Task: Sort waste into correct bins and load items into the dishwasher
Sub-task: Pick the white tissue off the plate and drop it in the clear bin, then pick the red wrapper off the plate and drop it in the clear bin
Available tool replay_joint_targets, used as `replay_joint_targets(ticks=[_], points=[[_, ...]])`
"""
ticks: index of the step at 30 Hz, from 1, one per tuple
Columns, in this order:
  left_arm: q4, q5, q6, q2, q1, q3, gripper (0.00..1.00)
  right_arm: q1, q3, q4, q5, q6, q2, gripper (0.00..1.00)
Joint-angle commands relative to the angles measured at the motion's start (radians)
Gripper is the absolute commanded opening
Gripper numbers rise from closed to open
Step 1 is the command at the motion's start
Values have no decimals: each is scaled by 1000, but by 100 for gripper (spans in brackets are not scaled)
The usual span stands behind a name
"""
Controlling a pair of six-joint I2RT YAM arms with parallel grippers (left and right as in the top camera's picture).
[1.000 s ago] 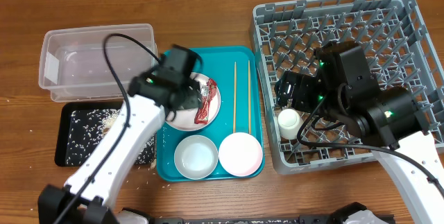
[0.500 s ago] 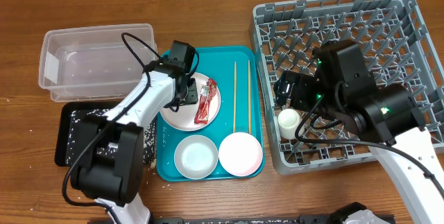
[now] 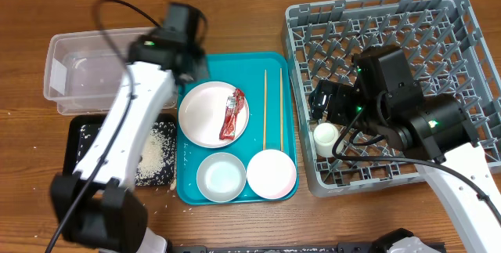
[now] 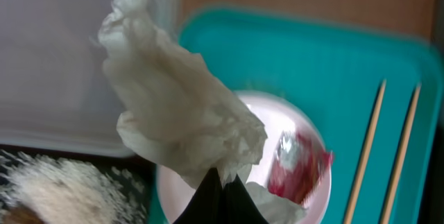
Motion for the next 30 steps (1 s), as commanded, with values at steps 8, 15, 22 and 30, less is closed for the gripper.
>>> replay_joint_targets(ticks=[8,15,22,30], points=[[66,35,13,68,206,17,50,-3,-4,6,-21,1,0,100],[-2,265,145,74,89,16,61,-3,-4,11,-20,1,0,100],[28,116,290,188,-180,-56,69,-3,-4,10,-21,1,0,100],[45,113,277,327,-209,-58,45,-3,-4,10,-21,1,1,100]])
